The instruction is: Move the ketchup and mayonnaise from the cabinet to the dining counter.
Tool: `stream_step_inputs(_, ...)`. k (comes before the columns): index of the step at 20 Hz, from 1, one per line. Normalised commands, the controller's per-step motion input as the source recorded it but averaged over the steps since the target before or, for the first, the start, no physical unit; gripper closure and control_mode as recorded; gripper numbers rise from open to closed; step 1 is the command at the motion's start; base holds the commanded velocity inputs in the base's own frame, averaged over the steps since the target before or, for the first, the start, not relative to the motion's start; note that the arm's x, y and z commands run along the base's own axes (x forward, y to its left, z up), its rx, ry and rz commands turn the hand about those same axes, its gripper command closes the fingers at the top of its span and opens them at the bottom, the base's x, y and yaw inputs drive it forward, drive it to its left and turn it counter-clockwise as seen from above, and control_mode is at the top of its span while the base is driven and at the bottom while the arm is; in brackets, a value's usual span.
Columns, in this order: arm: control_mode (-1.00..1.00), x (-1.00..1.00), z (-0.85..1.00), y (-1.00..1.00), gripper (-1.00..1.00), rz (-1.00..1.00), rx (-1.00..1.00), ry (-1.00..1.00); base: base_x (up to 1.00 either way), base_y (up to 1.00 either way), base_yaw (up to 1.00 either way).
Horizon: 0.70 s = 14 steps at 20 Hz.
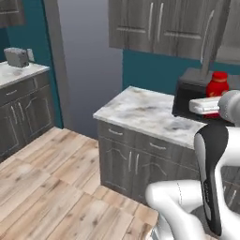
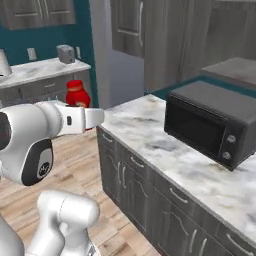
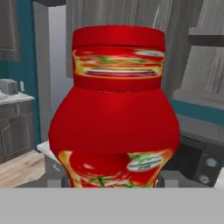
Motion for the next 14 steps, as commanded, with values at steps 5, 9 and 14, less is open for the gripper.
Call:
stream_step_inputs(5, 1.00, 0.00, 0.00, 0.00, 1.00, 0.00, 0.00, 0.00, 0.00, 0.00, 1.00)
stream_step_inputs(9, 1.00, 0.00, 0.00, 0.00, 1.00, 0.00, 0.00, 0.00, -0.04, 0.00, 1.00)
stream_step_inputs(14, 1.00, 0.00, 0.00, 0.00, 1.00, 0.00, 0.00, 0.00, -0.06, 0.00, 1.00)
